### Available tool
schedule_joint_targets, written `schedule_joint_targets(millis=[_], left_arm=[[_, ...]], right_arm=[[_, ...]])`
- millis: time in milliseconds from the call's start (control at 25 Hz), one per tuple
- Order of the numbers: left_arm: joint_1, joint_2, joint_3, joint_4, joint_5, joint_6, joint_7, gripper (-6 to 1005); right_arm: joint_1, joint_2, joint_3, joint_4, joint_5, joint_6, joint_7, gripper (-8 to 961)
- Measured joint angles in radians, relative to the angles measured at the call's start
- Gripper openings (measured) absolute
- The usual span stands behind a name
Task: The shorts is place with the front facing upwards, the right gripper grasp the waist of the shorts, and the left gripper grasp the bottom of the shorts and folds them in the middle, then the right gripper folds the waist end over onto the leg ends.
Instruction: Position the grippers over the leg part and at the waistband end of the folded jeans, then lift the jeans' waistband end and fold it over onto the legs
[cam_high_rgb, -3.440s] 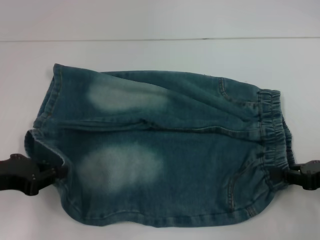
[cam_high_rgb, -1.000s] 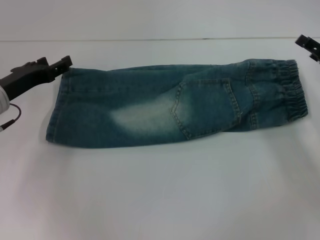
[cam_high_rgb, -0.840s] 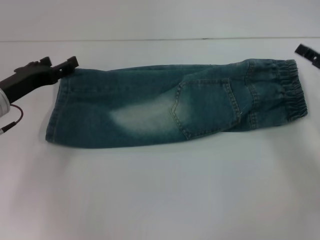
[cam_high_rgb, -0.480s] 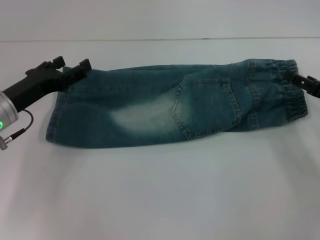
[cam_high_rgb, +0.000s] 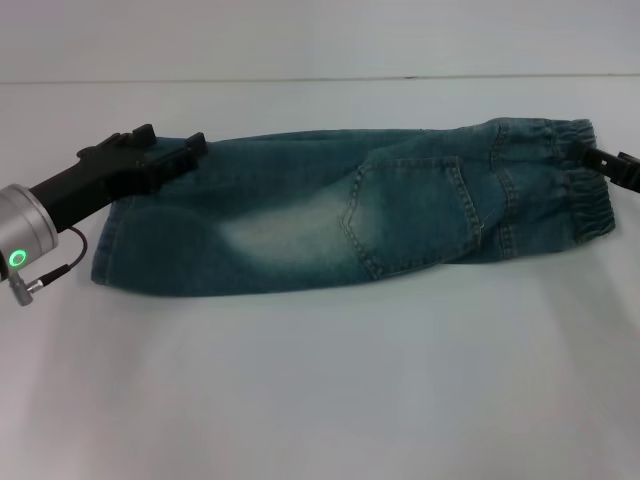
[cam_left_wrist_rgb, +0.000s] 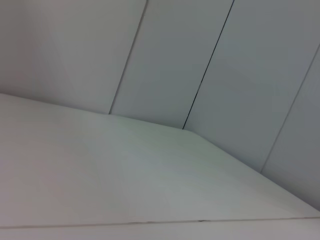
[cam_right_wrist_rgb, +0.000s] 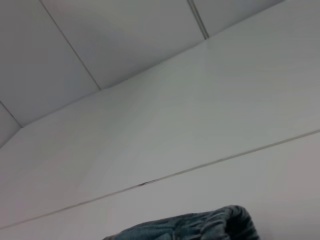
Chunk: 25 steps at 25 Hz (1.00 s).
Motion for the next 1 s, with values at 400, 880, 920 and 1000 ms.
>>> schedule_joint_targets(millis=[400, 880, 920, 1000], left_arm=[[-0.005, 0.000, 0.006, -0.007, 0.000, 0.011, 0.010, 895], [-0.019, -0.002, 0.030, -0.065, -0.080, 0.060, 0.130, 887], [-0.020, -0.002, 0.031, -0.081, -0.096, 0.080, 0.167, 886], [-0.022, -0.002, 0.031, -0.120, -0.134, 0.112, 0.237, 884]], right_arm=[[0.027, -0.008, -0.111, 0.016, -0.001, 0.050, 0.085, 910], [0.024, -0.022, -0.165, -0.005, -0.021, -0.022, 0.147, 652], [0.021, -0.022, -0.164, -0.011, -0.020, -0.036, 0.147, 613], [0.015, -0.023, -0.164, -0.022, -0.019, -0.066, 0.151, 530]])
